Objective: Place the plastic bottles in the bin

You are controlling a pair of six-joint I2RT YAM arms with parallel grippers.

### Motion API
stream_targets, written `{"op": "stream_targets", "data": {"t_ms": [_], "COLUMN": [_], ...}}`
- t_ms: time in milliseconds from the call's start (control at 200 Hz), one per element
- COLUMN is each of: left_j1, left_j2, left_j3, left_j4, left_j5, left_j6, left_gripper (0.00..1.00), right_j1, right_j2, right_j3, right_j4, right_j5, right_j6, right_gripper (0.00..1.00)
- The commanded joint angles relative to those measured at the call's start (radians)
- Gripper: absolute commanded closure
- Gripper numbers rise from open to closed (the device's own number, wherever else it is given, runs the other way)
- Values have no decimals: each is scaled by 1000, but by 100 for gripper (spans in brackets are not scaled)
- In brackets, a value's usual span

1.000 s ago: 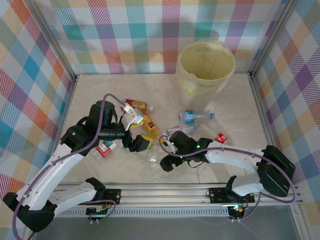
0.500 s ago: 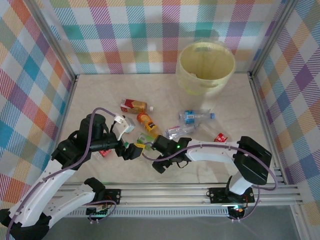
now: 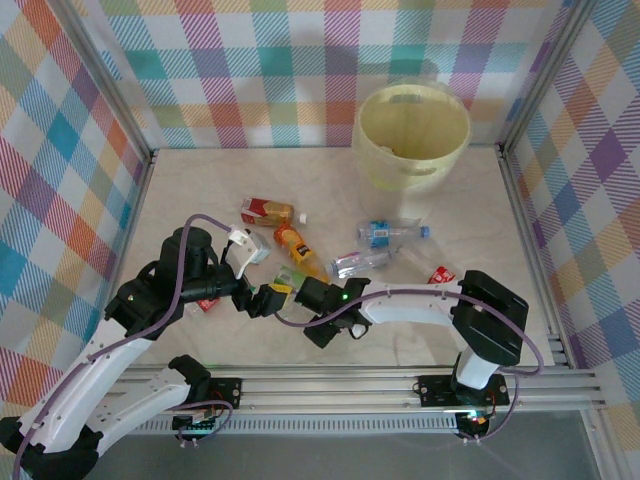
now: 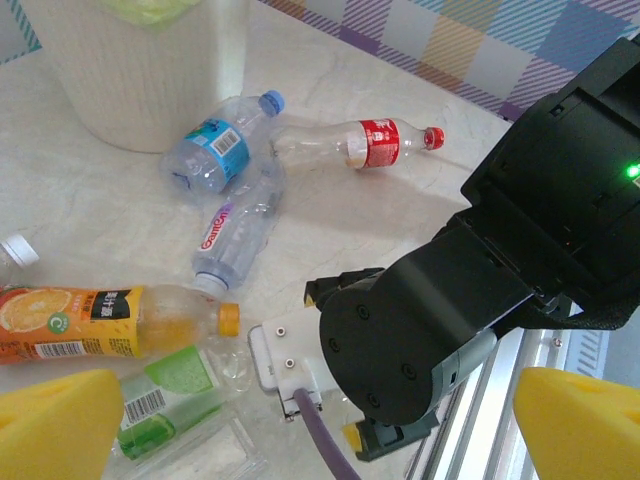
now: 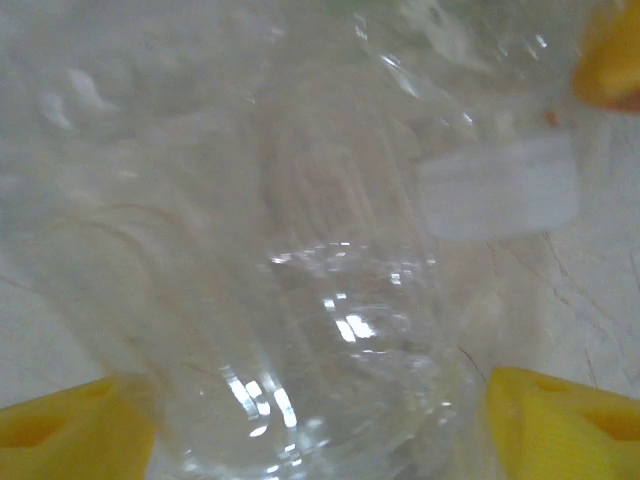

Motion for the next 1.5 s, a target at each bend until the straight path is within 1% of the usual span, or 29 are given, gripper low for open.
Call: {"op": "stream_targets", "data": {"t_ms": [0, 135, 305, 505, 680, 750, 845, 890, 1005, 1130, 1310, 1400, 1495], "left_j1": [-12, -11, -11, -11, -11, -11, -11, -11, -11, -10, -9, -10, -9], "left_j2": [-4, -2, 9, 13, 18, 19, 19, 21, 19, 18, 22, 29, 47], "left_j3": [-12, -15, -13, -13, -12, -12, -13, -13, -12, -13, -13, -4, 14], "left_j4": [24, 28, 31, 34, 33, 33, 33, 33, 32, 33, 37, 49, 73], "left_j5": [-2, -8, 2, 8, 9, 8, 8, 10, 13, 17, 25, 34, 51], "left_j6": [-5, -7, -9, -11, -15, -15, -15, -15, -12, -13, -16, -26, -42], "left_gripper": [0, 0, 0, 0, 0, 0, 0, 0, 0, 0, 0, 0, 0], "right_j1": [6, 6, -3, -56, -135, -142, -147, -153, -162, -175, -223, -229, -232], "right_j2": [-49, -129, -204, -236, -241, -247, -254, -257, -262, -271, -283, -309, -353], "right_j3": [-51, -131, -204, -246, -261, -267, -266, -266, -269, -269, -271, -272, -277], "right_j4": [-24, 6, -9, -54, -116, -111, -103, -97, -77, -68, -62, -56, -58], "right_j5": [64, 88, 113, 125, 125, 125, 125, 119, 110, 114, 104, 92, 90], "right_j6": [95, 158, 244, 368, 505, 522, 520, 508, 461, 413, 379, 376, 382], "right_gripper": [23, 29, 29, 30, 31, 28, 17, 13, 11, 16, 31, 39, 40]}}
